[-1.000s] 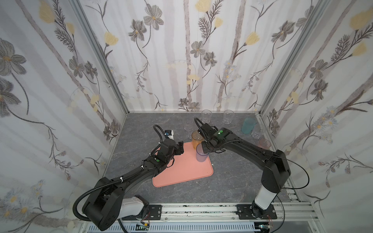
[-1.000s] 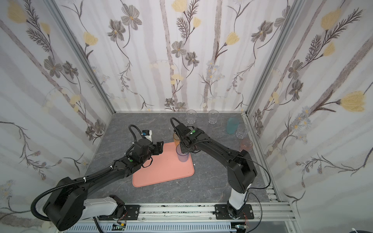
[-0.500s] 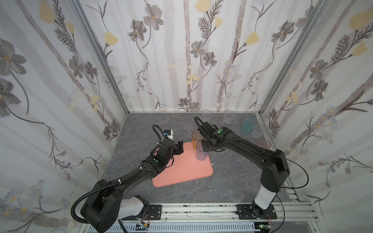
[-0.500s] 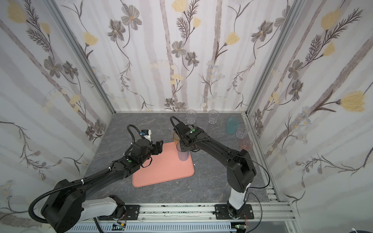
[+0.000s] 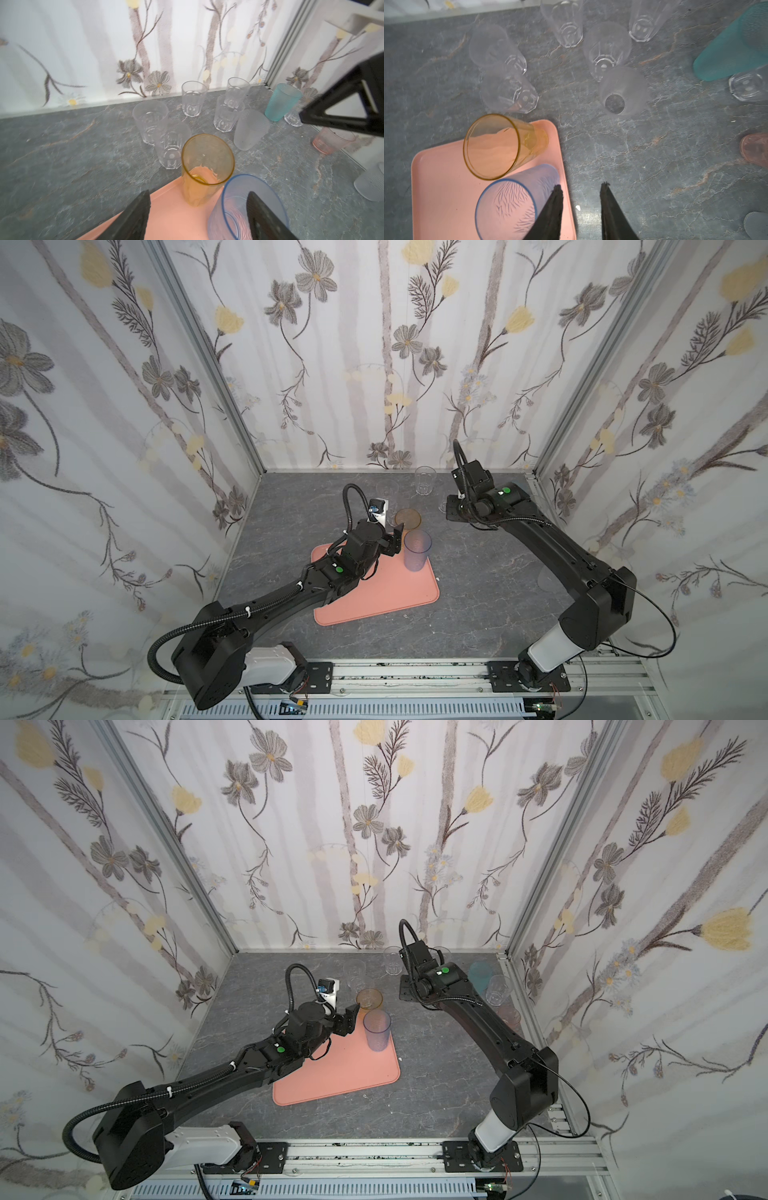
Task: Place the glasses into the tray
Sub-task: 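Reach the right gripper to the teal glass and grasp it while left arm extends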
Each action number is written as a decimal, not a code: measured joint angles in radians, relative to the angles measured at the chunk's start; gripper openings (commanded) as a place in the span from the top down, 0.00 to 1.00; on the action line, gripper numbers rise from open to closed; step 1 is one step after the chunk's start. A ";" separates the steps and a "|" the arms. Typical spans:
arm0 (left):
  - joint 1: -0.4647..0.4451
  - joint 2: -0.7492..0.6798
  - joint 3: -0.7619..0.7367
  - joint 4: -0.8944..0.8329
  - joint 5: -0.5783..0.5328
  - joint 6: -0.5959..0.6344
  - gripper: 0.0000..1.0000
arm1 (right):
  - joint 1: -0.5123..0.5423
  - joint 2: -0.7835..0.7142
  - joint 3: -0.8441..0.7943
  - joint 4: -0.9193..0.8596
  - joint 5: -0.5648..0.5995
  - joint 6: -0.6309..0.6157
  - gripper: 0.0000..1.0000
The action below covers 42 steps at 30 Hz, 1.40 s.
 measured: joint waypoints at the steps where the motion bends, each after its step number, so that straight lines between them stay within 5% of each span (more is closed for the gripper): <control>1: -0.016 0.018 0.013 0.009 0.001 0.026 0.24 | -0.031 -0.007 -0.003 0.017 0.003 0.005 0.67; 10: -0.077 0.206 0.179 0.054 0.094 0.151 0.21 | -0.334 -0.002 -0.030 0.172 0.068 0.028 0.64; 20: -0.083 0.421 0.362 0.057 0.171 0.203 0.11 | -0.550 0.205 0.051 0.220 0.050 0.051 0.63; 30: -0.083 0.594 0.533 0.060 0.228 0.202 0.09 | -0.610 0.368 0.156 0.228 -0.002 0.048 0.65; 42: -0.083 0.603 0.540 0.056 0.236 0.206 0.10 | -0.617 0.446 0.159 0.235 -0.021 0.032 0.74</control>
